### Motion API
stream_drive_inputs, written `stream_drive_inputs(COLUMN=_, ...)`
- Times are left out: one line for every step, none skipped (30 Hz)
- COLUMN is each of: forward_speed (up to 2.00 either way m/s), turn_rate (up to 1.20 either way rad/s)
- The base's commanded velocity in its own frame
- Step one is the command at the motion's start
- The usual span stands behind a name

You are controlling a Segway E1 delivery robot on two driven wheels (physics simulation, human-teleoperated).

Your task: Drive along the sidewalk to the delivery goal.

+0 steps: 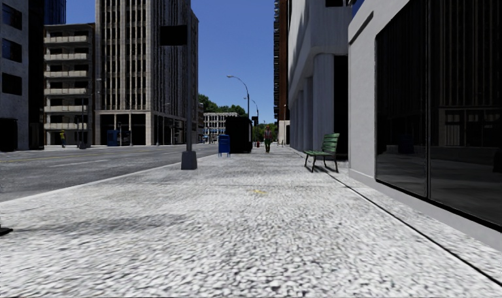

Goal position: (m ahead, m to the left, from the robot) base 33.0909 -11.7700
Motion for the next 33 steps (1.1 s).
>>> stream_drive_inputs(forward_speed=2.00, turn_rate=0.00)
stream_drive_inputs(forward_speed=2.00, turn_rate=0.00)
stream_drive_inputs(forward_speed=2.00, turn_rate=0.00)
stream_drive_inputs(forward_speed=2.00, turn_rate=0.00)
stream_drive_inputs(forward_speed=2.00, turn_rate=0.00)
stream_drive_inputs(forward_speed=2.00, turn_rate=0.00)
stream_drive_inputs(forward_speed=2.00, turn_rate=0.00)
stream_drive_inputs(forward_speed=2.00, turn_rate=-0.08)
stream_drive_inputs(forward_speed=2.00, turn_rate=-0.34)
stream_drive_inputs(forward_speed=2.00, turn_rate=-0.48)
stream_drive_inputs(forward_speed=2.00, turn_rate=-0.48)
stream_drive_inputs(forward_speed=2.00, turn_rate=-0.51)
stream_drive_inputs(forward_speed=2.00, turn_rate=0.00)
stream_drive_inputs(forward_speed=2.00, turn_rate=0.00)
stream_drive_inputs(forward_speed=2.00, turn_rate=0.00)
stream_drive_inputs(forward_speed=2.00, turn_rate=0.00)
stream_drive_inputs(forward_speed=2.00, turn_rate=0.00)
stream_drive_inputs(forward_speed=2.00, turn_rate=0.00)
stream_drive_inputs(forward_speed=2.00, turn_rate=0.00)
stream_drive_inputs(forward_speed=2.00, turn_rate=0.00)
stream_drive_inputs(forward_speed=2.00, turn_rate=0.00)
stream_drive_inputs(forward_speed=2.00, turn_rate=0.00)
stream_drive_inputs(forward_speed=2.00, turn_rate=0.00)
stream_drive_inputs(forward_speed=2.00, turn_rate=0.00)
stream_drive_inputs(forward_speed=2.00, turn_rate=0.00)
stream_drive_inputs(forward_speed=2.00, turn_rate=0.00)
stream_drive_inputs(forward_speed=2.00, turn_rate=0.00)
stream_drive_inputs(forward_speed=2.00, turn_rate=0.12)
stream_drive_inputs(forward_speed=2.00, turn_rate=0.12)
stream_drive_inputs(forward_speed=2.00, turn_rate=0.17)
stream_drive_inputs(forward_speed=2.00, turn_rate=0.14)
stream_drive_inputs(forward_speed=2.00, turn_rate=0.14)
stream_drive_inputs(forward_speed=2.00, turn_rate=0.00)
